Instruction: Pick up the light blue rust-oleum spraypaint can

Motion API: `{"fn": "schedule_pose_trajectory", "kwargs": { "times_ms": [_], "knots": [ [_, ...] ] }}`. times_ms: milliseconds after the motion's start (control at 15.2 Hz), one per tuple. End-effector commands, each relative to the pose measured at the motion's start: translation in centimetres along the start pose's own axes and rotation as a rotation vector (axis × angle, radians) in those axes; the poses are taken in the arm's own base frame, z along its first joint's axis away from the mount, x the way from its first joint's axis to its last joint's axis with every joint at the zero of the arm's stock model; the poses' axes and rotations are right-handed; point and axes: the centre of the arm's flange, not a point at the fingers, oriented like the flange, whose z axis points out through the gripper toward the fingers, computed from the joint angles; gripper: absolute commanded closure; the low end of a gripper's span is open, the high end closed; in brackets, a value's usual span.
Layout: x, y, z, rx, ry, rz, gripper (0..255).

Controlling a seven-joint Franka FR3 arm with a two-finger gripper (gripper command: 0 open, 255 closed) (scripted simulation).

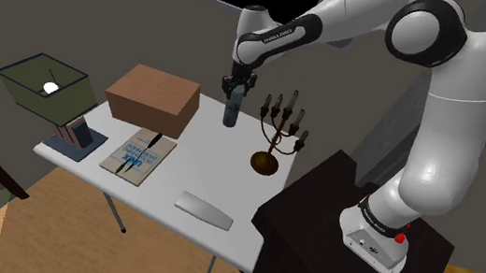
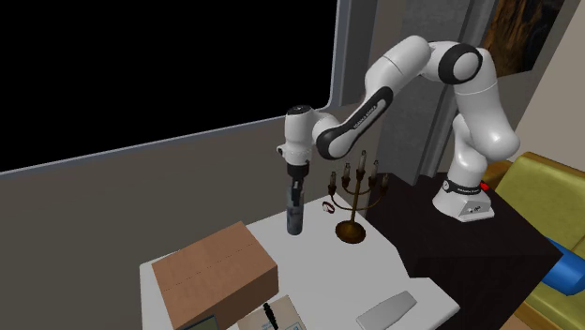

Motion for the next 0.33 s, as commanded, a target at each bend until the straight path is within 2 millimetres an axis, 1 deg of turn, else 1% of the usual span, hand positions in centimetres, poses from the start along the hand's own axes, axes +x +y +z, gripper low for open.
{"fn": "schedule_pose_trajectory", "kwargs": {
  "times_ms": [0,132,264],
  "knots": [
    [0.1,-0.1,-1.2,0.000,0.001,0.000,255],
    [0.1,-0.1,-2.3,0.000,0.001,0.000,255],
    [0.1,-0.1,-2.4,0.000,0.001,0.000,255]
  ]
}}
